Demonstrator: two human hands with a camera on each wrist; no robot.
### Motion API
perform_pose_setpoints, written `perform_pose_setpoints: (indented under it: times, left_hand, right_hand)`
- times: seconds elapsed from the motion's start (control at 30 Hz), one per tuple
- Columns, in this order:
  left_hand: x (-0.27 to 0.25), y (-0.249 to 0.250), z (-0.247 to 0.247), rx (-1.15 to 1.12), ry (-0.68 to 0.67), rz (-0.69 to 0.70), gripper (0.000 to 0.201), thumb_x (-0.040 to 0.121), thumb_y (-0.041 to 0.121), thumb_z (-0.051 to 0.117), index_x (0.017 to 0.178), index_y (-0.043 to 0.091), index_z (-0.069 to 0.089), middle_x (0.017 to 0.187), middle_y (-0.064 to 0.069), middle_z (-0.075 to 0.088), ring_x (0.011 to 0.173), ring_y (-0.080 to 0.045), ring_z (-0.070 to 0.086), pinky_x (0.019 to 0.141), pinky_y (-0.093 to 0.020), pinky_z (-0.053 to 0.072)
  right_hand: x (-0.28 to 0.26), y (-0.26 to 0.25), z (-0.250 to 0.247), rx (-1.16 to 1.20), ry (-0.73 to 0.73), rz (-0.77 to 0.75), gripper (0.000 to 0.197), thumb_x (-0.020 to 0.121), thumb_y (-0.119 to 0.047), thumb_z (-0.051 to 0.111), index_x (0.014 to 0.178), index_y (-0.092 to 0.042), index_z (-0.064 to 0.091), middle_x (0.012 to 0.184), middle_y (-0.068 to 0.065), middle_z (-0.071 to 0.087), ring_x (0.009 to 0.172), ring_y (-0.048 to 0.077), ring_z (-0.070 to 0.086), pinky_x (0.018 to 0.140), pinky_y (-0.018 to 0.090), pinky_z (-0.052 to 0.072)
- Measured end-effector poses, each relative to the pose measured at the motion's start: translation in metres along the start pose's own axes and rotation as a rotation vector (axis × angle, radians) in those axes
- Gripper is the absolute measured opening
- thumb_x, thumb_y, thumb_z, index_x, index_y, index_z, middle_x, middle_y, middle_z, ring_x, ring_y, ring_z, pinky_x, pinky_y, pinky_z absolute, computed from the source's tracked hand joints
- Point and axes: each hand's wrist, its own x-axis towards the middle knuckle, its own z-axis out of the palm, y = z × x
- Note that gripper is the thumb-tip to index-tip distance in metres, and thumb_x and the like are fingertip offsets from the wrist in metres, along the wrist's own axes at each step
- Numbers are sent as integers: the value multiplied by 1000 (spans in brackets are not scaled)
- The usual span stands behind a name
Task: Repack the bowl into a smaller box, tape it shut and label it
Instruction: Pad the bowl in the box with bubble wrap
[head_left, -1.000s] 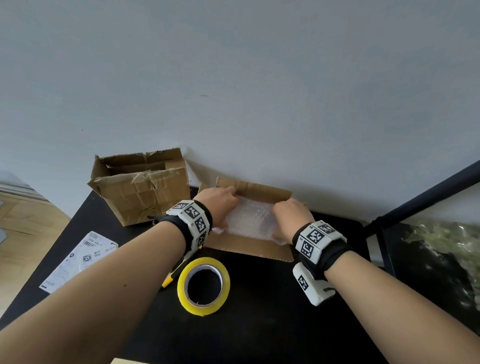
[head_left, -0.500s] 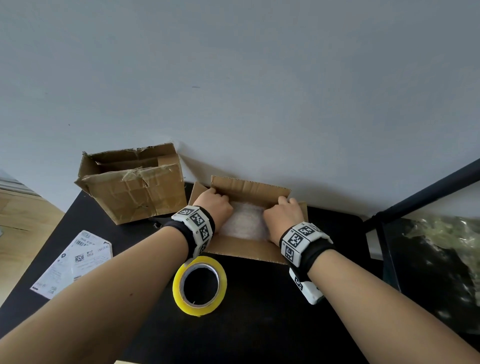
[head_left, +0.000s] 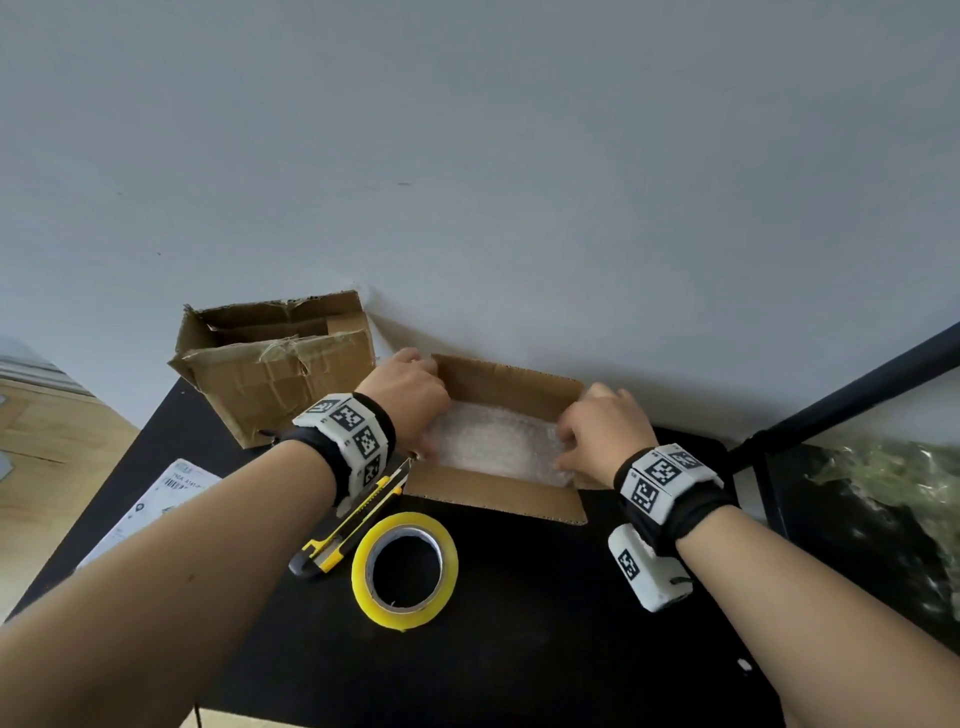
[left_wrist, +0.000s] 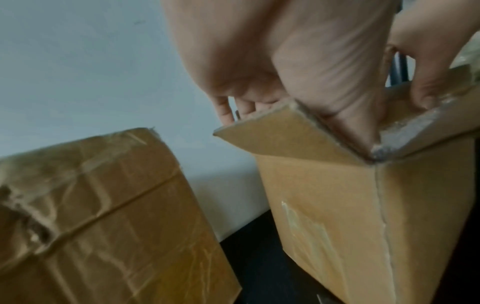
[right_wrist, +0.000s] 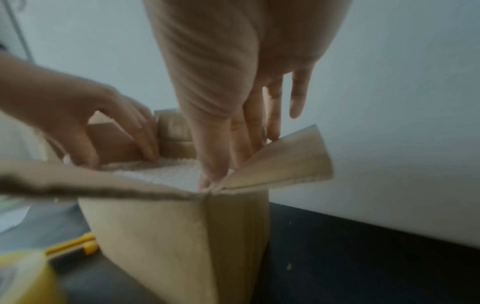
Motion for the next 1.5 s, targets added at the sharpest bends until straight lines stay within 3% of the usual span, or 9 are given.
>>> perform_pose_setpoints:
  times: [0.13,0.37,0.67,0.83,0.9,0.97,1.2,1.33,1.5]
  left_hand:
    - [2,17,-2,110,-62,7,27,82,43,61,98,23,68,98,6,65,102,-16,48,92,-29,32]
    - [6,31,9,157,-85,-74,20,88,21,54,104,20,66,105,4,64,113,-23,40,93,-34,29]
    - [10,23,9,45,-108,-93,18,86,27,58,102,24,64,104,6,64,109,-20,48,94,-32,34]
    - [9,14,-9,-34,-137,-154,19,81,23,66,98,15,67,99,-2,67,94,-24,62,72,-31,45]
    - [9,20,-7,36,-135,-144,13,85,18,61,96,15,67,101,-2,67,99,-22,60,84,-31,43]
    - [9,24,1,79,-113,-133,16,86,17,57,99,17,67,104,-1,66,105,-20,55,96,-31,37]
    - [9,27,20,59,-53,-137,25,84,6,48,97,14,68,101,-4,66,109,-21,49,108,-35,25]
    - [7,20,21,-98,-6,-71,16,83,22,54,88,22,69,95,3,66,105,-16,52,111,-30,20]
    - [0,22,3,-588,338,-230,18,86,18,57,99,19,69,102,3,65,102,-19,55,91,-29,43]
  right_hand:
    - [-2,-7,11,-208,-61,-75,27,78,-48,65,87,-23,68,106,-4,61,116,21,41,108,35,26]
    - [10,-21,34,-336,-86,-37,20,87,-23,59,106,-23,66,114,-4,63,129,31,35,116,57,5]
    - [14,-5,37,-66,-93,-37,23,86,-37,58,104,-29,68,118,-7,62,132,24,32,116,54,5]
    - [11,8,19,10,3,16,29,79,-47,63,102,-31,71,115,-8,65,129,20,36,116,48,8]
    - [11,3,21,-24,-32,12,25,78,-48,65,94,-30,72,116,-9,64,129,21,36,116,48,7]
    - [9,-4,29,-71,-50,-2,21,80,-42,62,93,-28,71,116,-8,63,128,22,36,116,50,7]
    - [13,-11,46,-153,-34,-5,15,82,-30,63,96,-25,68,119,-4,60,128,25,35,115,54,6]
    - [9,-6,46,-141,-29,1,10,82,-27,64,92,-26,68,118,-7,60,132,24,32,116,55,4]
    - [-5,22,38,-37,-40,94,9,82,-23,65,85,-31,68,126,-7,61,142,18,23,119,46,-3]
